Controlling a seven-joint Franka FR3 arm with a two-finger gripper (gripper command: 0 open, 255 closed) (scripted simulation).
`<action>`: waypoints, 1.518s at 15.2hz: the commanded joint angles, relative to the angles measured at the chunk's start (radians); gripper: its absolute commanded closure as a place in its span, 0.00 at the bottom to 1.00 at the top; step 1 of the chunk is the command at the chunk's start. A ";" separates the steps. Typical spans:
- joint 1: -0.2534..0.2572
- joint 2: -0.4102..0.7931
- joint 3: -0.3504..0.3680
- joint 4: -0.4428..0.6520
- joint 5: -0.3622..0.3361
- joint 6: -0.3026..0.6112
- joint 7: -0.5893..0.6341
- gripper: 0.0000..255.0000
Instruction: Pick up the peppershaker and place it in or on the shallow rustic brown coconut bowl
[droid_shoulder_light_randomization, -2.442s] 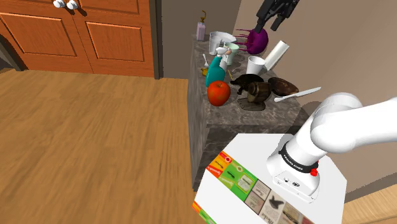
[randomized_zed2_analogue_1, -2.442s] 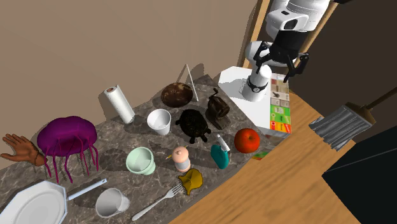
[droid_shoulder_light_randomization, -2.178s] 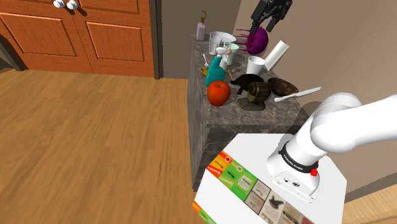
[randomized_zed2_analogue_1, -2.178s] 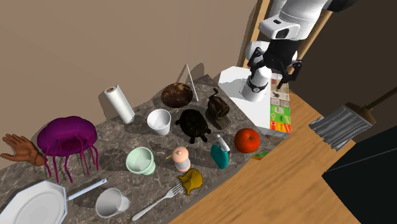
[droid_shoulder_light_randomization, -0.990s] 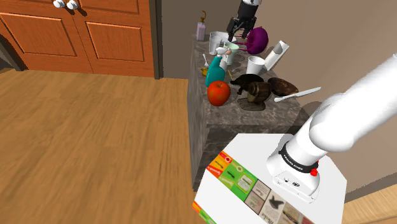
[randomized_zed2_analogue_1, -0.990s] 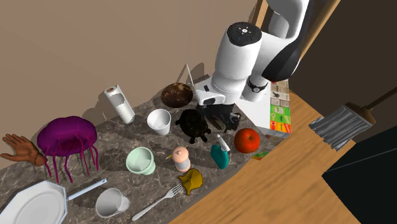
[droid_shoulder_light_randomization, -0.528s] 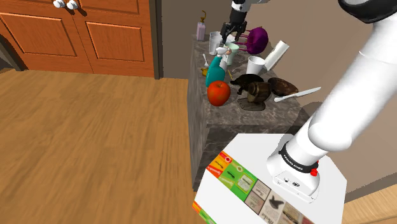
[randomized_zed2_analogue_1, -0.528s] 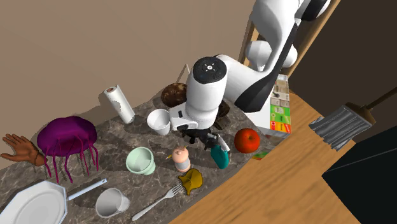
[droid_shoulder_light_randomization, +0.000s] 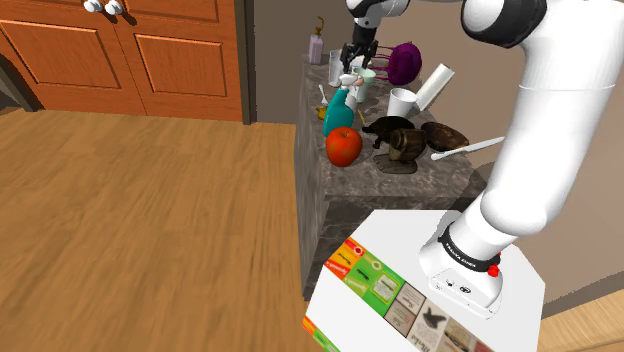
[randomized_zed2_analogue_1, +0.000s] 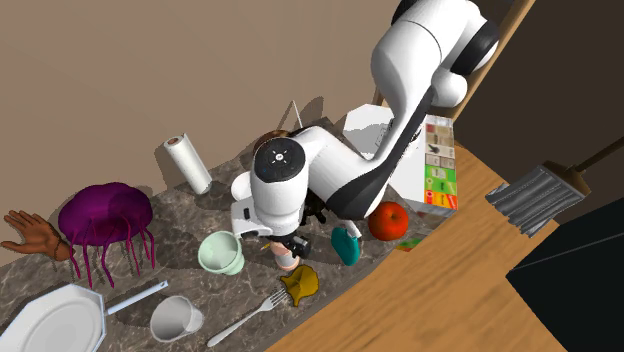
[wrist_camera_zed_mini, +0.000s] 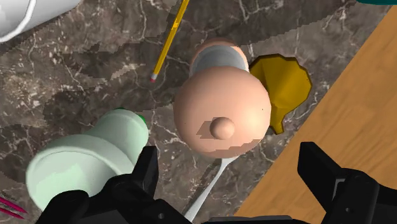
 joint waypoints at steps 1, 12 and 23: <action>-0.003 0.011 0.001 -0.012 0.004 0.022 -0.003 0.00; -0.008 0.037 0.005 -0.036 0.014 0.071 -0.009 0.00; -0.008 0.037 0.005 -0.036 0.014 0.071 -0.009 1.00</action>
